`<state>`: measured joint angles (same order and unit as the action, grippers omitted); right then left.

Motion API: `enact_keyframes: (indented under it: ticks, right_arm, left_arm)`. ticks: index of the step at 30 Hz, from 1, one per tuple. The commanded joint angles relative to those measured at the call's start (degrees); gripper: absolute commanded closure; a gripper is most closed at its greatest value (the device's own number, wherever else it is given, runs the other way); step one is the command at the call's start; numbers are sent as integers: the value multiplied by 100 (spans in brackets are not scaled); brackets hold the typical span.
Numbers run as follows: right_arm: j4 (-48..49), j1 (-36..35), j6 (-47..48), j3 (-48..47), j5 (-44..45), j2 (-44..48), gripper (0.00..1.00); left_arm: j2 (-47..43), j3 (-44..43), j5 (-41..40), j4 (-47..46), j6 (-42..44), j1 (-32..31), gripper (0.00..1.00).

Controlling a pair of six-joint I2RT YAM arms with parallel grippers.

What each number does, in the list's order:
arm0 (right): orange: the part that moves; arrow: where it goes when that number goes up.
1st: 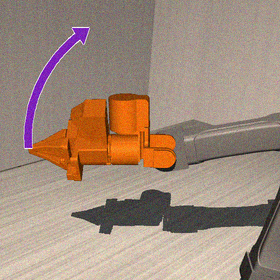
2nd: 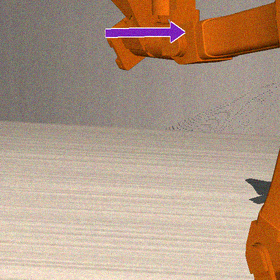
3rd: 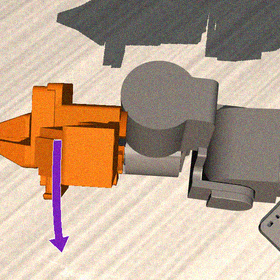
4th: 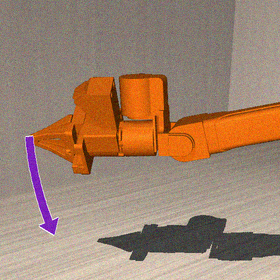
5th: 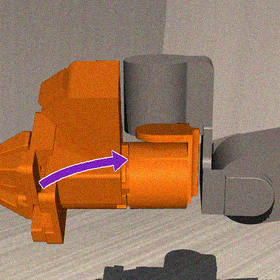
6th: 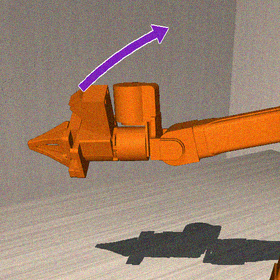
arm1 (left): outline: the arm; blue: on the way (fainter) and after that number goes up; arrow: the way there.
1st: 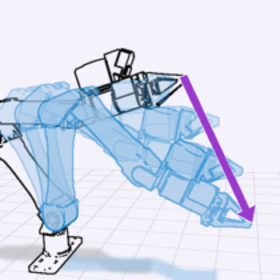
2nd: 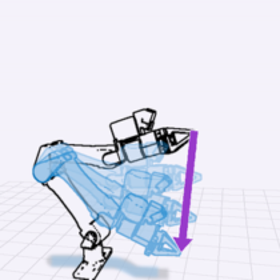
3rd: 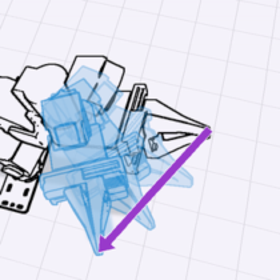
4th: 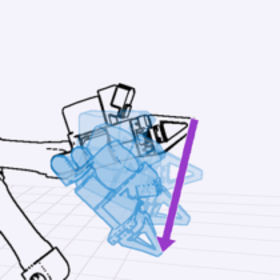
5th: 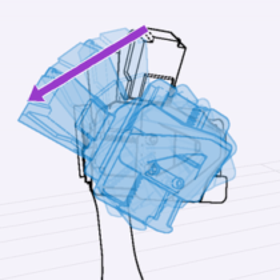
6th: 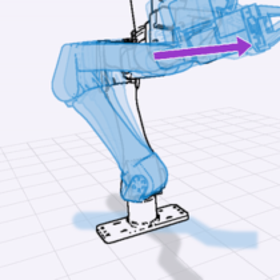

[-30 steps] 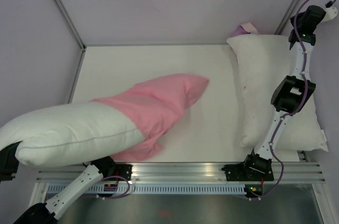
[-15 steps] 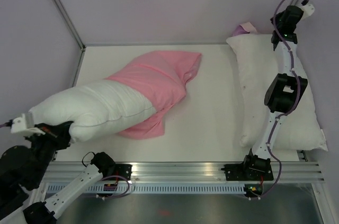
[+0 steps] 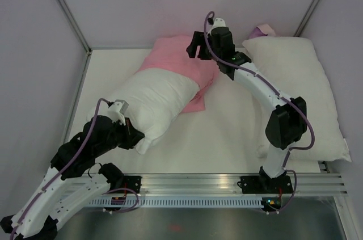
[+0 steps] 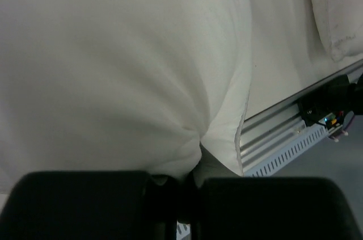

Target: Remove the pillowcase from the pillow

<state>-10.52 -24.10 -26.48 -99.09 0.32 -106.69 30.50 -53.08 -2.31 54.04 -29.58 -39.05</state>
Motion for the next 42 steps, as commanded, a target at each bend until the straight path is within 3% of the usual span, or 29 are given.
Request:
enact_keyframes:
  ticks: [1,6,12,19,24,25,28,29,31,32,35,42]
  right_arm:
    - [-854,-831,1099,346,466,482,17]
    - [-1171,-1764,1777,776,1268,834,2]
    - [-1092,-3056,2560,954,3095,677,2]
    - [-688,-3180,2973,233,4722,-184,2]
    - [-1012,-2918,2895,-1135,4803,-1344,5]
    - [-1013,-2847,2833,-1287,4733,-1484,7]
    - [-978,-2557,2675,-1736,4618,-1907,26]
    - [-865,-2469,2666,-1789,4539,-2029,42]
    - [-820,-2170,2352,-1982,4434,-2144,62]
    - [-794,-2039,2262,-2139,4311,-2241,80]
    - [-723,-1503,1902,-2325,3969,-2408,100]
    - [-450,51,1725,-3071,3407,-2909,100]
  left_arm:
    - [-369,508,1073,-543,-249,-24,98]
    - [-571,887,1681,-474,-329,-24,98]
    - [-642,896,1777,-482,-434,-24,98]
    - [-826,1054,2190,-693,-662,-24,98]
    - [-949,1063,2471,-632,-707,-24,98]
    - [-976,1045,2498,-588,-715,-24,98]
    - [-1090,984,2603,-500,-724,-24,98]
    - [-1142,975,2682,-482,-724,-24,98]
    - [-1187,1001,2840,-456,-716,-24,98]
    - [-1222,1010,2902,-412,-707,-24,98]
    - [-1266,861,2955,-115,-602,-24,98]
    - [-1530,-438,1587,1315,-636,-24,98]
